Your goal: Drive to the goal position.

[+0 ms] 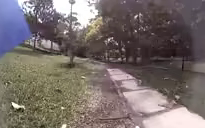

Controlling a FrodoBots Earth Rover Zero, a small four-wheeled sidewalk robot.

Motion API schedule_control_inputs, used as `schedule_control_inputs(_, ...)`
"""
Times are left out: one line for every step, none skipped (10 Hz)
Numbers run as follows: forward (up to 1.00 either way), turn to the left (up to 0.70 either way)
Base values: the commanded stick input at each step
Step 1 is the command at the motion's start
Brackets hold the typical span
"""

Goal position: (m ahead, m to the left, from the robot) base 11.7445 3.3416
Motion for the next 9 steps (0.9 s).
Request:
schedule_control_inputs(0.5, 0.0)
schedule_control_inputs(0.61, 0.13)
schedule_control_inputs(0.7, 0.33)
schedule_control_inputs(0.7, 0.15)
schedule_control_inputs(0.7, 0.0)
schedule_control_inputs(0.7, 0.0)
schedule_control_inputs(0.7, 0.0)
schedule_control_inputs(0.7, 0.0)
schedule_control_inputs(0.7, 0.0)
